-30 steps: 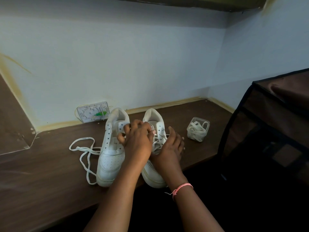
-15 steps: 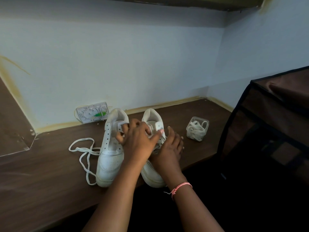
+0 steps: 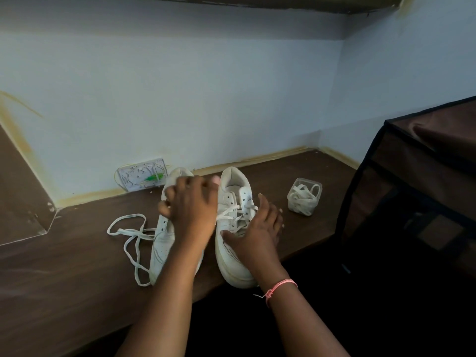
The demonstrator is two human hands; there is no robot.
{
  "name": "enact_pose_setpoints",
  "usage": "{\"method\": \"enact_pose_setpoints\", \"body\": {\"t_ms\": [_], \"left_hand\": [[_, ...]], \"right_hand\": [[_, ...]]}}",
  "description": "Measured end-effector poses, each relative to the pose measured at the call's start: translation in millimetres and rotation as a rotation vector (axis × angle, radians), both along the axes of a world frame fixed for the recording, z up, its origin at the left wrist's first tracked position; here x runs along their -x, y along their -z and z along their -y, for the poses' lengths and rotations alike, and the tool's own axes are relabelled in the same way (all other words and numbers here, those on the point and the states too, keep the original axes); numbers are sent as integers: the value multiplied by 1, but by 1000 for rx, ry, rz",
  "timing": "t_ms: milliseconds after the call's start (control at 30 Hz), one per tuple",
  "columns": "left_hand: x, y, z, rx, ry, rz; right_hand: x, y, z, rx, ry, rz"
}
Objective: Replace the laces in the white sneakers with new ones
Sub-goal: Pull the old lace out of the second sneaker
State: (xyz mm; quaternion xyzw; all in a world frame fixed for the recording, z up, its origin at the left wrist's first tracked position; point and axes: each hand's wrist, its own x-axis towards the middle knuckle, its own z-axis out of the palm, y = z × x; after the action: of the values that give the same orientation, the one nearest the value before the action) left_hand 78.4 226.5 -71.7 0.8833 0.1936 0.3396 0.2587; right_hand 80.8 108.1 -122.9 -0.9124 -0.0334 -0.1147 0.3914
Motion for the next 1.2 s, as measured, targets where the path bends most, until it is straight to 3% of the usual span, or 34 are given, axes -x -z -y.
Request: {"method": "enact_pose_setpoints", "body": {"t_ms": [100,200,300,400,500,700,1200], "left_hand": [[0,14,17,-173,138,-179],[-3,22,26,-178,161,-203],[-4,15,20,5,88,-1],[0,-1,-7,279,-182,225],[6,-4,-27,221,-263,170],[3,10,8,-124,120,-141],[-2,19,12,-115,237,-247]], "right_hand": [[0,0,-1,-12,-9,-2],[0,-1,-1,1,-3,-3],[0,0,0,0,-3,0],[1,0,1,-2,-3,0],[1,-1,1,-6,-4,-11],[2,-2,0,-15,2,-5],[2,-1,0,47,-33,12]]}}
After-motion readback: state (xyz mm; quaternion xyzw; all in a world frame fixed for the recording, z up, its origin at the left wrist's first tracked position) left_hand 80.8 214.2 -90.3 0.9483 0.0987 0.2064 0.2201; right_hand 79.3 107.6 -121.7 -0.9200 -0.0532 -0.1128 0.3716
